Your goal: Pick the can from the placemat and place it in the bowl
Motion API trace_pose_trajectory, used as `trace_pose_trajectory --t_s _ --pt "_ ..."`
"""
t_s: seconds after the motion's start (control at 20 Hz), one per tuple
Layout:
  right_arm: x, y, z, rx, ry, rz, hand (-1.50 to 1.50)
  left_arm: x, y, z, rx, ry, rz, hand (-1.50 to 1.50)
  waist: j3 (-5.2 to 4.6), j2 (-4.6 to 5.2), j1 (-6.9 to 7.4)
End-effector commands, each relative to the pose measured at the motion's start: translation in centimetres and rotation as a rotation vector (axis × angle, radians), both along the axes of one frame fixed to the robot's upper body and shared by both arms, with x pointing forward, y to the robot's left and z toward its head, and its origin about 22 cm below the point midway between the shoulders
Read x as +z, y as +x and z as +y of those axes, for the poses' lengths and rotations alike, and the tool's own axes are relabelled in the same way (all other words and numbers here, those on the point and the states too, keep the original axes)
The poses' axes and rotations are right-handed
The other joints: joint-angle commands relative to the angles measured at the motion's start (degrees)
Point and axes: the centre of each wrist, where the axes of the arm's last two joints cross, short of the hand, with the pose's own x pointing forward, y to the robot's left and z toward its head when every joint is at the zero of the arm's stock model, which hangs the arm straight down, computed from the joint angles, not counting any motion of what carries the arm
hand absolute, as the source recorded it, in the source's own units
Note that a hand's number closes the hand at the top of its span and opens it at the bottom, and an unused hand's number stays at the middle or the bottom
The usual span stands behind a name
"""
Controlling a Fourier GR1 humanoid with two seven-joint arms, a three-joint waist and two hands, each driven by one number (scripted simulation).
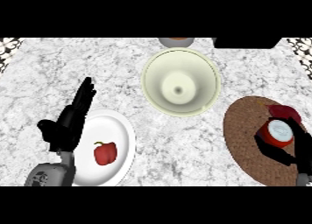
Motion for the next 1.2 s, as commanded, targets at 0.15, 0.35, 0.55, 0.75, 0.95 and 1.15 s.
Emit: trace_pose_trajectory --t_s 0.15,0.35,0.55,0.75,0.95,1.15 --pt "-2.5 0.1 2.6 0.117 0.013 0.033 1.5 0.5 -0.4 -0.9 -0.004 -0.026 0.009 0.0 0.8 0.42 0.5" --pt "-2.2 -0.2 2.9 0.113 0.039 -0.023 1.5 0.3 -0.3 1.3 0.002 0.0 -0.002 0.0 0.79 0.45 0.35" --pt "1.2 3.7 17.4 0.251 0.071 -0.137 1.5 1.1 1.2 -1.9 -0.075 -0.012 -0.013 0.0 0.8 0.98 4.7" --pt "5.1 5.8 22.4 0.304 0.06 -0.286 1.5 1.2 1.4 -3.1 -0.127 0.009 -0.026 0.0 0.79 1.26 8.39" --pt "7.4 6.0 26.9 0.313 0.025 -0.445 1.5 0.7 1.7 -3.6 -0.133 0.007 -0.013 0.0 0.61 1.1 8.41" --pt "10.3 7.4 30.2 0.294 -0.069 -0.565 1.5 0.1 1.7 -3.9 -0.12 0.004 0.016 0.0 0.4 0.61 7.22"
